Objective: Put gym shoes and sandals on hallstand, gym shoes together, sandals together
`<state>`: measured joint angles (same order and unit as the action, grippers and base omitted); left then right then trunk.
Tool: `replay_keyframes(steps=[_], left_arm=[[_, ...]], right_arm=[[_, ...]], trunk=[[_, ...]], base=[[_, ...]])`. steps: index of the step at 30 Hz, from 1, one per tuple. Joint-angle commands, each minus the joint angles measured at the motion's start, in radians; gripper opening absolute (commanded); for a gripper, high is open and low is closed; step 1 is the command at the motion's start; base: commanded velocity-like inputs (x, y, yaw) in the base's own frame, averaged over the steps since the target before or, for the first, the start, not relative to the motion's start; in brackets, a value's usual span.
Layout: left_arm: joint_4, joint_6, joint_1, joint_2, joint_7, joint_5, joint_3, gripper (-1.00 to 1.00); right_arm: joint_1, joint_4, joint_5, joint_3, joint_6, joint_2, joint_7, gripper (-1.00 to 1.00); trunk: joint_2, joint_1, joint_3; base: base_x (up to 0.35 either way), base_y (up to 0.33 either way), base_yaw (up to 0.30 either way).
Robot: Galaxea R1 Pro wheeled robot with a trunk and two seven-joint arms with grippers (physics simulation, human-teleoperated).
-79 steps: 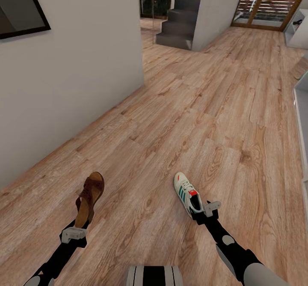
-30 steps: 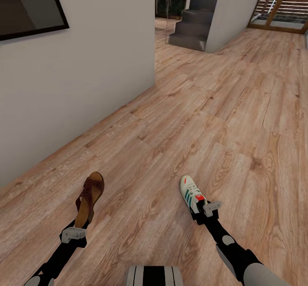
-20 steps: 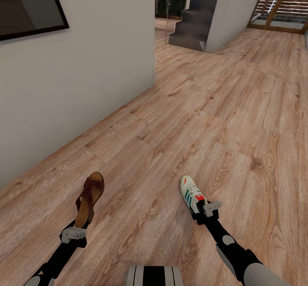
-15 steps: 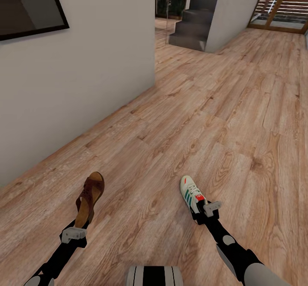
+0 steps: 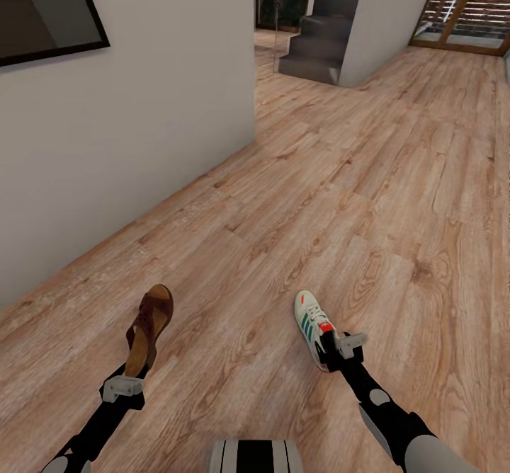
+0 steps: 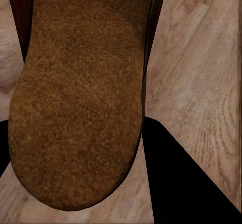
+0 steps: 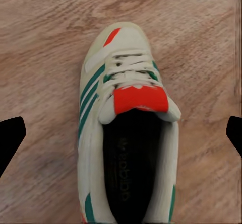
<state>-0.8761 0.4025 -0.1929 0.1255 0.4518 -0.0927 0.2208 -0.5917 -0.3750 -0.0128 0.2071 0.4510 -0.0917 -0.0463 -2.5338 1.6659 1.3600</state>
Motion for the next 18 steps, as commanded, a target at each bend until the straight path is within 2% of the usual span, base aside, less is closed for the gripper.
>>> replay_keyframes(steps=[1,8,18], left_arm=[[0.000,-0.001,0.000,0.000,0.010,-0.007,0.002,-1.00],[0.000,-0.001,0.000,0.000,0.010,-0.007,0.002,-1.00],[0.000,-0.001,0.000,0.000,0.010,-0.007,0.002,-1.00]], right_arm=[[0.000,0.001,-0.001,0.000,0.003,0.000,-0.003,1.00],[0.000,0.001,-0.001,0.000,0.003,0.000,-0.003,1.00],[0.000,0.001,-0.001,0.000,0.003,0.001,-0.003,1.00]], trunk=[[0.000,0.000,0.001],[0.000,0.000,0.001],[0.000,0.000,0.001]], base=[[0.000,-0.186,0.000],[0.000,-0.111,0.000],[0.000,-0.030,0.000]])
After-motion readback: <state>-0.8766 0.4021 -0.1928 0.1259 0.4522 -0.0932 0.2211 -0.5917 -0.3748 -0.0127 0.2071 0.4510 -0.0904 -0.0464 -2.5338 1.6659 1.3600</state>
